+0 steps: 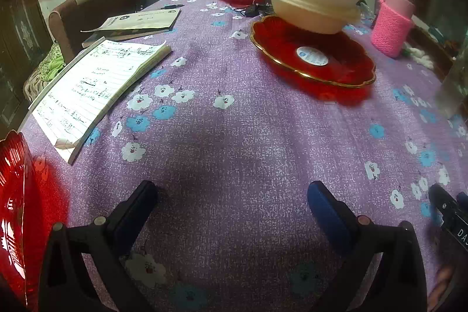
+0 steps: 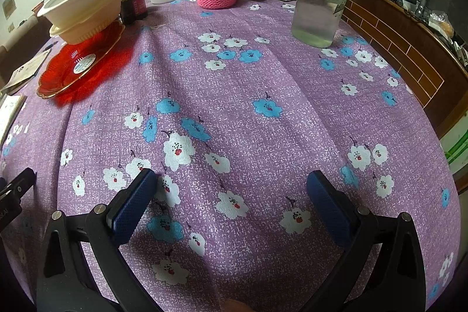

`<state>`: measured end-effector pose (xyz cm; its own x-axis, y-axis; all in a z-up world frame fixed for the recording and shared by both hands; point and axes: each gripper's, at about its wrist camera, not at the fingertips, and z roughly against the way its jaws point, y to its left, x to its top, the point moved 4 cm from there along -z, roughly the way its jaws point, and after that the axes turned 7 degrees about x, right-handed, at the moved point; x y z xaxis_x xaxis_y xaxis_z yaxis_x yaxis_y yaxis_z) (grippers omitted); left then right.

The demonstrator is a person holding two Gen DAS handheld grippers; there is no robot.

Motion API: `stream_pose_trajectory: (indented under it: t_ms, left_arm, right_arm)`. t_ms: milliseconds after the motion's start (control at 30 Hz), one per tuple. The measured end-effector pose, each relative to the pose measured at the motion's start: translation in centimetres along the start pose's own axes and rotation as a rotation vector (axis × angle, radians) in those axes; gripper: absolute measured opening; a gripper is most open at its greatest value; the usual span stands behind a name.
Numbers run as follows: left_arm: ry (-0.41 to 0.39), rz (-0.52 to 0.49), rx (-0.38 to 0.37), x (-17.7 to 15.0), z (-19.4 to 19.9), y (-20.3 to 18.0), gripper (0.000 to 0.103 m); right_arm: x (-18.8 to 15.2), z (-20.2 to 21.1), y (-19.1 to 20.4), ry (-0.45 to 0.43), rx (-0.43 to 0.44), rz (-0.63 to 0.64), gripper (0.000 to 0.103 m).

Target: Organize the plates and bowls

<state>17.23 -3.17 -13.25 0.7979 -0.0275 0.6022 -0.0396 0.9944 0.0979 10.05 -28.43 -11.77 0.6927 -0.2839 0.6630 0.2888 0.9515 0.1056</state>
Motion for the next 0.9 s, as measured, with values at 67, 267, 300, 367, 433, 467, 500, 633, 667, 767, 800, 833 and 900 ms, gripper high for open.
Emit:
stream_pose_trajectory:
  t_ms: [67,267,300,367,433,467,500,633,667,767,800,833,900]
  left_arm:
    - [-0.001,0.000,0.000,0.01,-0.01,0.00,0.102]
    - [-0.002,0.001,-0.001,0.08,0.20,0.10,0.102]
    - [-0.002,0.001,-0.001,0.08,0.20,0.11,0.102]
    - [-0.003,0.002,-0.001,0.04,0.18,0.07,0.102]
    - [-0.004,0.002,-0.002,0.06,0.18,0.09,0.102]
    - [-0.004,0.002,-0.002,0.06,0.17,0.09,0.102]
    - [-0.005,0.002,-0.002,0.06,0.14,0.07,0.102]
    - [-0.006,0.002,-0.002,0.10,0.17,0.09,0.102]
    - [-0.006,0.002,-0.002,0.11,0.16,0.09,0.102]
    - [-0.006,0.002,-0.003,0.13,0.16,0.09,0.102]
    - [-0.007,0.002,-0.003,0.13,0.16,0.10,0.102]
    - [-0.007,0.002,-0.003,0.14,0.16,0.10,0.102]
    - [-0.008,0.002,-0.003,0.16,0.15,0.09,0.102]
  right_arm:
    - [0.03,0.00,0.03,0.000,0.000,0.000,0.103]
    - [0.02,-0.01,0.02,0.000,0.000,-0.001,0.103]
    - [0.02,-0.01,0.01,0.000,0.000,-0.001,0.103]
    - [0.02,-0.01,0.02,0.000,0.000,-0.001,0.103]
    - [0.07,-0.01,0.07,0.000,0.000,-0.001,0.103]
    - [0.06,-0.02,0.07,0.000,0.000,-0.001,0.103]
    - [0.03,-0.01,0.04,0.000,0.000,-0.001,0.103]
    - [0.06,-0.01,0.05,0.000,0.000,-0.001,0.103]
    - [0.04,-0.01,0.03,0.000,0.000,-0.001,0.103]
    - [0.04,-0.01,0.04,0.000,0.000,-0.001,0.103]
    - [0.04,-0.01,0.04,0.000,0.000,-0.001,0.103]
    - [0.05,-0.01,0.04,0.001,0.000,-0.001,0.103]
    - [0.06,-0.02,0.05,0.001,-0.001,-0.001,0.103]
